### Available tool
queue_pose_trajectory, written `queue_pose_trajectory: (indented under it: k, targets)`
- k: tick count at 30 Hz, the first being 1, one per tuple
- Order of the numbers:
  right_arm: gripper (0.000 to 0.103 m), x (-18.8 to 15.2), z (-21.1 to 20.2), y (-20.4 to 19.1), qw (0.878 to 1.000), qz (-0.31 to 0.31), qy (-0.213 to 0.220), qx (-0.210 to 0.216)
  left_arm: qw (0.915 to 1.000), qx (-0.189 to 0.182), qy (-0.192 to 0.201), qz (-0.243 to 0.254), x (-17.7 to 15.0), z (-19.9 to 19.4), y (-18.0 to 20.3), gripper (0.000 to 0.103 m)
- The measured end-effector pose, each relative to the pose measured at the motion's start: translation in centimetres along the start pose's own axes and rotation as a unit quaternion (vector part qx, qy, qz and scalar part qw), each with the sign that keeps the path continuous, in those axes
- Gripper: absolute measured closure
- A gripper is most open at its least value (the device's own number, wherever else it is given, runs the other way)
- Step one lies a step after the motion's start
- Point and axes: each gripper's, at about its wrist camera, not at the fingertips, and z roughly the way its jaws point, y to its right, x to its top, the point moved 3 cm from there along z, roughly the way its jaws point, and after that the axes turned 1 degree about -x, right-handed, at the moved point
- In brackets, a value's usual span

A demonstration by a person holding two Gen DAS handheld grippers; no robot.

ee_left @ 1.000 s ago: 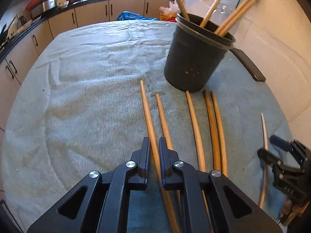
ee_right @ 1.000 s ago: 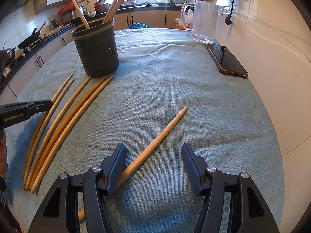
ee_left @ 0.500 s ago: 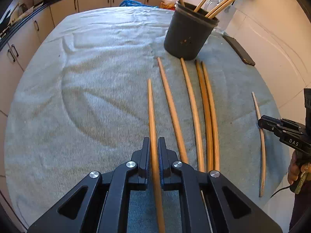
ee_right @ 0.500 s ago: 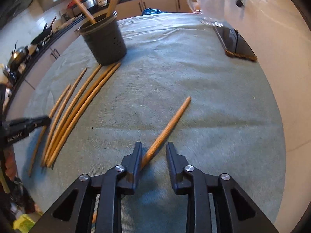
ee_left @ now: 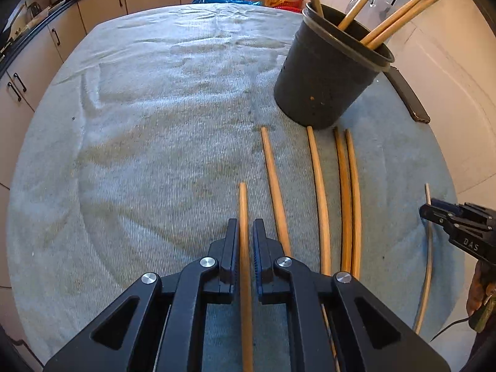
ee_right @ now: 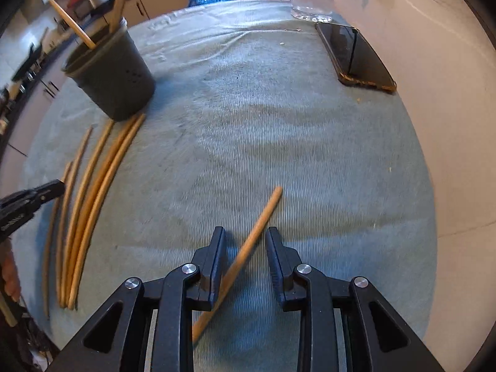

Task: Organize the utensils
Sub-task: 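Grasp one wooden chopstick with the left gripper while the right gripper grasps another, then lift both held chopsticks over the grey cup and open both grippers to drop them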

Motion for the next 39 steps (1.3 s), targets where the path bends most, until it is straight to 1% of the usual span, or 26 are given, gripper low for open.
queue_pose_trajectory:
  k: [3,5,6,7,9,10,12,13,14,15,16,19,20,22,24,27,32,39]
  targets:
    - [0.074,1.2,0.4,-0.4,1.0,-0.007,-0.012,-0.018,1.0,-0.002,-0.006,0.007,0.3,0.0,0.1,0.094]
    - [0.076,1.7,0.5,-0.5,1.0,-0.001,-0.012,-0.02,0.9999,-0.01,-0.003,0.002,0.4,-0.1,0.0,0.094]
    - [0.08,1.9,0.5,-0.5,1.0,0.001,-0.007,-0.02,0.9999,-0.014,0.001,-0.004,0.5,-0.2,-0.1,0.094]
    - [0.09,2.0,0.5,-0.7,1.0,0.001,-0.002,-0.023,0.9998,-0.016,0.008,-0.009,0.4,-0.3,-0.3,0.097]
    - [0.094,2.1,0.4,-0.8,1.0,0.006,0.008,-0.021,0.9995,-0.016,0.021,-0.015,0.0,-0.8,-1.0,0.098]
    - [0.097,2.1,0.2,-0.7,1.0,0.012,0.014,-0.009,0.9992,-0.017,0.029,-0.022,-0.1,-1.1,-1.2,0.098]
    - [0.097,1.9,-0.7,-0.9,0.999,0.016,0.033,-0.001,0.9982,-0.02,0.046,-0.033,-0.4,-2.4,-1.5,0.098]
    - [0.097,1.8,-1.4,-1.0,0.999,0.015,0.047,0.01,0.9974,-0.025,0.057,-0.036,-0.5,-3.4,-1.6,0.098]
    - [0.097,1.6,-2.4,-1.1,0.998,0.014,0.062,0.025,0.9965,-0.029,0.07,-0.037,-0.6,-4.4,-1.7,0.098]
    - [0.097,1.5,-3.2,-1.2,0.997,0.012,0.075,0.029,0.9949,-0.029,0.09,-0.036,-0.7,-6.1,-1.7,0.098]
    - [0.097,1.2,-4.5,-1.3,0.995,0.008,0.094,0.028,0.9938,-0.027,0.102,-0.034,-0.9,-6.8,-1.3,0.098]
    - [0.097,0.5,-7.5,-1.6,0.99,0.003,0.139,0.036,0.9877,-0.025,0.152,-0.028,-1.3,-10.9,-0.7,0.098]
    - [0.097,0.1,-8.9,-1.7,0.987,0.001,0.16,0.036,0.9853,-0.024,0.167,-0.024,-1.6,-12.2,-0.4,0.098]
    - [0.097,-0.7,-10.4,-1.8,0.982,-0.002,0.185,0.034,0.9806,-0.017,0.195,-0.013,-2.2,-14.3,0.2,0.098]
    - [0.097,-1.4,-12.2,-1.8,0.977,-0.001,0.211,0.036,0.9758,-0.006,0.219,-0.001,-2.9,-16.0,1.1,0.098]
    - [0.097,-2.2,-14.4,-1.4,0.97,-0.002,0.238,0.039,0.966,0.021,0.257,0.021,-5.1,-18.2,2.2,0.098]
    - [0.097,-4.9,-17.1,-1.6,0.959,-0.011,0.281,0.036,0.9548,0.039,0.292,0.038,-7.8,-20.7,3.1,0.098]
    - [0.097,-8.2,-20.3,-2.5,0.946,-0.023,0.322,0.038,0.9407,0.049,0.333,0.042,-10.7,-23.3,3.5,0.098]
